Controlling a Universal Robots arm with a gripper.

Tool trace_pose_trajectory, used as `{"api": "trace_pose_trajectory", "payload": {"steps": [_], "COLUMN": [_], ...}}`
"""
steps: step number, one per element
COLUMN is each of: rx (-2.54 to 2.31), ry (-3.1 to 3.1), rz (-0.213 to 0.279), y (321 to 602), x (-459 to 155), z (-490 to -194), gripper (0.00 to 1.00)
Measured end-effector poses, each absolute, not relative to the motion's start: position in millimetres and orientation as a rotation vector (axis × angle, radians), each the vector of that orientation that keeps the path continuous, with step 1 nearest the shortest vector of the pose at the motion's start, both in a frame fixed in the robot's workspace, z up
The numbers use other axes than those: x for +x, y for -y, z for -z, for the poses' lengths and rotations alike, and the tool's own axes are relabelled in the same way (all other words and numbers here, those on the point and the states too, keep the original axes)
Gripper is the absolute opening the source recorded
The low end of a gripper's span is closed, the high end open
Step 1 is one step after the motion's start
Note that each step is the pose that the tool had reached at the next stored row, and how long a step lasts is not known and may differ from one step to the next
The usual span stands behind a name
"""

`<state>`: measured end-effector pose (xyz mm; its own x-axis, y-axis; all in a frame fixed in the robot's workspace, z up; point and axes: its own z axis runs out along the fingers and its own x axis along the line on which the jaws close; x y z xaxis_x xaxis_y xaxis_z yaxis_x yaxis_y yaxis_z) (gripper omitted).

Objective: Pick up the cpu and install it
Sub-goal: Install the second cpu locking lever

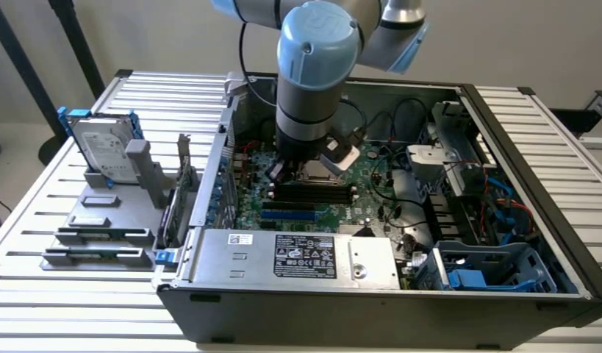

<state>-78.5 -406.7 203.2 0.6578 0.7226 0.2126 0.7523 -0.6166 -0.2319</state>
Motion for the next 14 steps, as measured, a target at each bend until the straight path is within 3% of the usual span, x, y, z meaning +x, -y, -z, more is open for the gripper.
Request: {"api": "trace_pose_trajectory", "payload": {"steps": [14], "rx": [-2.575], "ry": [1.176], "rz": [0.128], "y": [413], "x": [-75], "z": [-216], "gripper": [0.11]}}
